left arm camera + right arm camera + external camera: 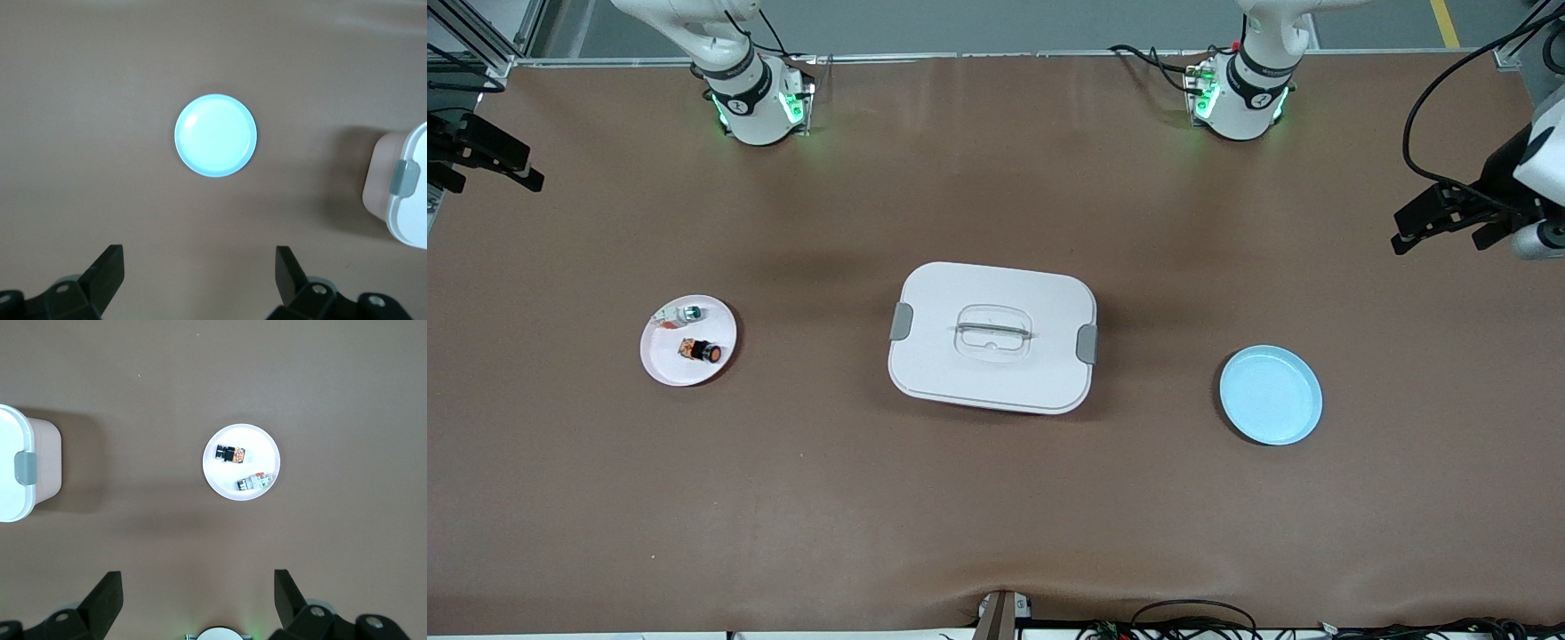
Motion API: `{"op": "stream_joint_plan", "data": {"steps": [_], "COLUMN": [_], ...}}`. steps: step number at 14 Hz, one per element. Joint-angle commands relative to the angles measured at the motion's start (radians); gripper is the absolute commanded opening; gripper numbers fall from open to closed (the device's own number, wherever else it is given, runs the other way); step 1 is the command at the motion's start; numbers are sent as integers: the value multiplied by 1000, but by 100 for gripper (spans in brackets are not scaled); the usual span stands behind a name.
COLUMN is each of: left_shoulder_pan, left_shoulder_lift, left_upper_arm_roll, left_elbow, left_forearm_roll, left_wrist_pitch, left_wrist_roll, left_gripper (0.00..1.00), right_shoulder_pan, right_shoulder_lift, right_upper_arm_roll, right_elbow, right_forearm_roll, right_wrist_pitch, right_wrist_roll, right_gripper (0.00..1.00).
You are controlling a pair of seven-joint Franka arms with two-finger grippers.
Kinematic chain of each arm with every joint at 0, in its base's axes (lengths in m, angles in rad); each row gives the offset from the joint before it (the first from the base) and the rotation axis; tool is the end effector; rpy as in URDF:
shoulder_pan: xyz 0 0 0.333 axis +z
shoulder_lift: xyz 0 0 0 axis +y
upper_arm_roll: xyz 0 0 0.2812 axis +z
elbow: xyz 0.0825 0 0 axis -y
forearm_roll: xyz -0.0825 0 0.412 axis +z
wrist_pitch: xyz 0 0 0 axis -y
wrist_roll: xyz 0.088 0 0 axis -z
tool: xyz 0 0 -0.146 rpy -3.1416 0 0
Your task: Transfer orange switch to right arm and place
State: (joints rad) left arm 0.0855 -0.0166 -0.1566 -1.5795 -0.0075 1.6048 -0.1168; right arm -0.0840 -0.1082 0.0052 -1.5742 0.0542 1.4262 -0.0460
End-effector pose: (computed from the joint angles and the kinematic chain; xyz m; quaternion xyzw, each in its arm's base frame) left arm 0.5817 -0.0431 0.5590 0.9995 0.0229 0.0205 0.0044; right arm 0.5339 -0.0335 0.5974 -0.9994 0.0130 0.0182 0.0278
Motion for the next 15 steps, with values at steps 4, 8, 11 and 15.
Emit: {"op": "stream_joint_plan", "data": {"steps": [4,8,11,15], "left_shoulder_pan": [2,3,3,5], "left_shoulder_lift": [-9,-37,-48,-51], "left_upper_arm_roll": [-35,-34,-34,-34], "left_elbow": [26,26,24,26], "left_forearm_roll": [3,34,32,32], "left_wrist_pitch": [-83,-95,-114,-126], "left_wrist_roll": [11,43,31,43], "left_gripper": [100,100,100,100], "right_shoulder_pan": [4,4,4,3], "right_shoulder_lift": [7,5,5,5], "right_upper_arm_roll": [-1,-1,-1,-1], "right_elbow": [17,11,11,11], "right_forearm_roll": [-10,-10,-10,-10], "right_wrist_pitch": [-20,-18,-18,-18], "right_wrist_roll": [-6,-6,-6,-6], "right_gripper": [100,100,100,100]}}
